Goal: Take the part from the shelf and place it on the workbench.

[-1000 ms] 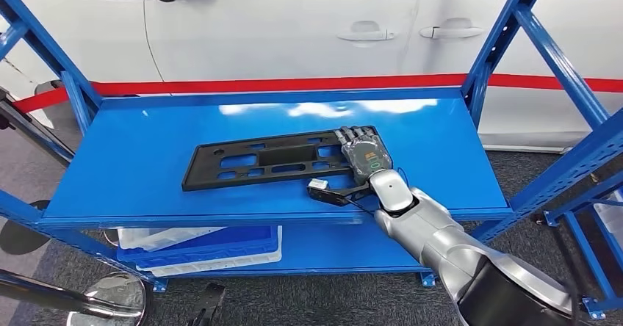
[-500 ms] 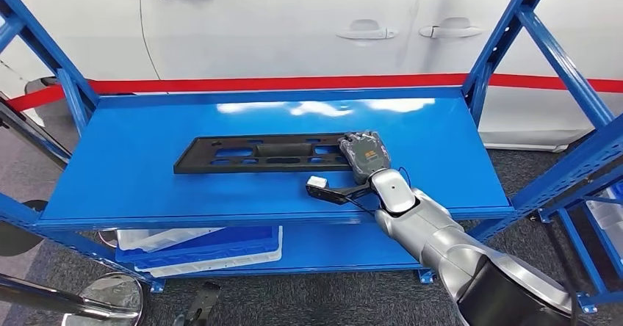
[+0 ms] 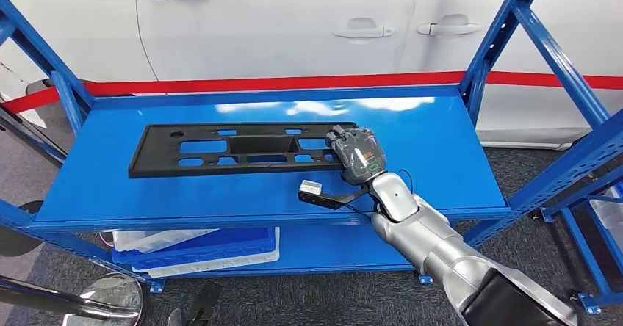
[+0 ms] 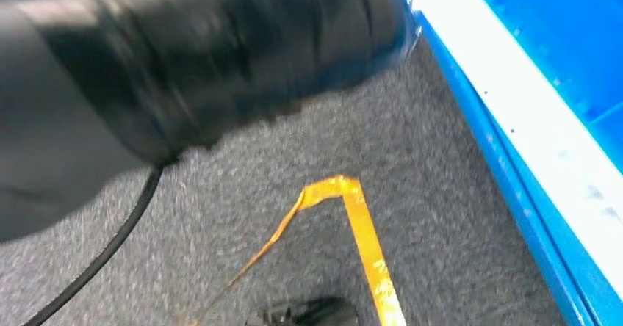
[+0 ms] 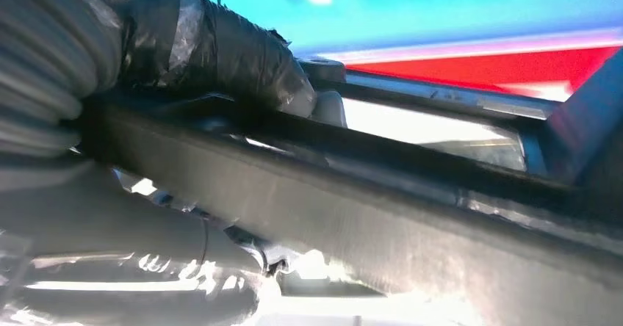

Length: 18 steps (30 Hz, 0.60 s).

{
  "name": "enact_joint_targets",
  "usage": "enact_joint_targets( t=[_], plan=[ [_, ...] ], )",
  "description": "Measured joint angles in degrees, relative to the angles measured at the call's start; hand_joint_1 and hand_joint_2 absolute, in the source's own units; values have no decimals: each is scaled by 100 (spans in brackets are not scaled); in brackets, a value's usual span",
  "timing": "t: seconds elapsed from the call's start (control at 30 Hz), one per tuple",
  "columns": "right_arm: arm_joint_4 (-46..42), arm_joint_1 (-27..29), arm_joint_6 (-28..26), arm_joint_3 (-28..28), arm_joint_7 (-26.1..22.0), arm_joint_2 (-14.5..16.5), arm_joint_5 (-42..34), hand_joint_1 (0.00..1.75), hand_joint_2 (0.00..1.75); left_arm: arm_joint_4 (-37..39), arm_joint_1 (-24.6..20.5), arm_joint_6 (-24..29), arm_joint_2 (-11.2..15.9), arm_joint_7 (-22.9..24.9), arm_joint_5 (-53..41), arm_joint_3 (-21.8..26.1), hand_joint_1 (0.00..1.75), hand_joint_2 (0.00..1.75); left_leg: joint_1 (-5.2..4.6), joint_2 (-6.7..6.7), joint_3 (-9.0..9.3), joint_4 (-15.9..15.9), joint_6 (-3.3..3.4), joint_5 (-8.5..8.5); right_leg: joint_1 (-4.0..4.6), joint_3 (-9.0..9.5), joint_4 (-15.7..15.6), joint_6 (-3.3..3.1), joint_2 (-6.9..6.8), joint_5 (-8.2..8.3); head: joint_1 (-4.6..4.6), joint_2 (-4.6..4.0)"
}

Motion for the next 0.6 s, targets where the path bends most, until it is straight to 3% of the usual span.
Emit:
enact_joint_targets(
  t=[0.07, 0.13, 0.17, 0.2, 0.23, 0.3, 0.33, 0.4, 0.5, 0.53, 0.6],
  plan=[
    [-401, 145, -3, -269, -142, 3, 134, 175, 175, 0, 6, 51, 2, -89, -1, 0, 0, 175, 16, 5, -205, 455, -64, -263, -19, 19, -22, -52, -10, 6, -20, 0],
    [-832, 300, -8, -521, -249, 5, 228, 175, 175, 0, 22, 29, 1, -141, -2, 0, 0, 175, 28, 6, -553, 1169, -107, -565, -14, 22, -23, -77, -19, -1, -30, 0],
    [-1045, 388, -10, -644, -296, 5, 276, 175, 175, 0, 41, 12, 1, -157, -1, 0, 0, 175, 30, 6, -678, 1402, -114, -613, -11, 26, -22, -83, -22, -6, -28, 0],
    [-1259, 483, -12, -771, -342, 5, 332, 175, 175, 0, 64, -2, 0, -171, 1, 0, 0, 175, 30, 6, -713, 1444, -110, -556, -8, 34, -22, -86, -23, -11, -29, 0],
    [-1475, 578, -13, -895, -383, 5, 390, 175, 175, 0, 83, -5, -1, -185, 4, 0, 0, 175, 29, 6, -638, 1260, -93, -397, -5, 45, -22, -87, -21, -18, -28, 0],
    [-1918, 743, -13, -1133, -426, 7, 498, 175, 175, 0, 102, 11, 2, -201, 12, 0, 0, 175, 15, 4, -293, 518, -29, -9, 4, 68, -23, -75, -14, -34, -28, 0],
    [-2135, 811, -14, -1234, -428, 7, 536, 175, 175, 0, 104, 21, 3, -204, 15, 0, 0, 175, -2, 2, -132, 183, 4, 99, 13, 72, -22, -60, -9, -40, -26, 0],
    [-2564, 950, -19, -1380, -399, 6, 550, 175, 175, 0, 119, 30, 6, -196, 40, 0, 0, 175, -33, -6, 9, -105, 46, 121, 24, 73, -38, -11, -6, -39, -23, 0],
    [-3178, 1167, -22, -1476, -295, -7, 388, 175, 175, 0, 187, 24, 7, -179, 126, 0, 0, 175, -5, 3, 62, -208, 112, 151, 32, 74, -29, 83, -9, -82, -19, 0],
    [-3366, 1219, -23, -1486, -248, -23, 296, 175, 175, 0, 204, 22, 9, -182, 157, 0, 0, 175, 10, 9, 86, -252, 146, 172, 36, 29, 88, 106, -12, -176, -13, 0],
    [-3721, 1307, -21, -1487, -171, -80, -44, 175, 175, 0, 220, -6, 13, -200, 229, 0, 0, 175, 10, 18, 108, -287, 193, 203, 38, -206, 654, 134, -18, -520, 0, 0]
  ],
)
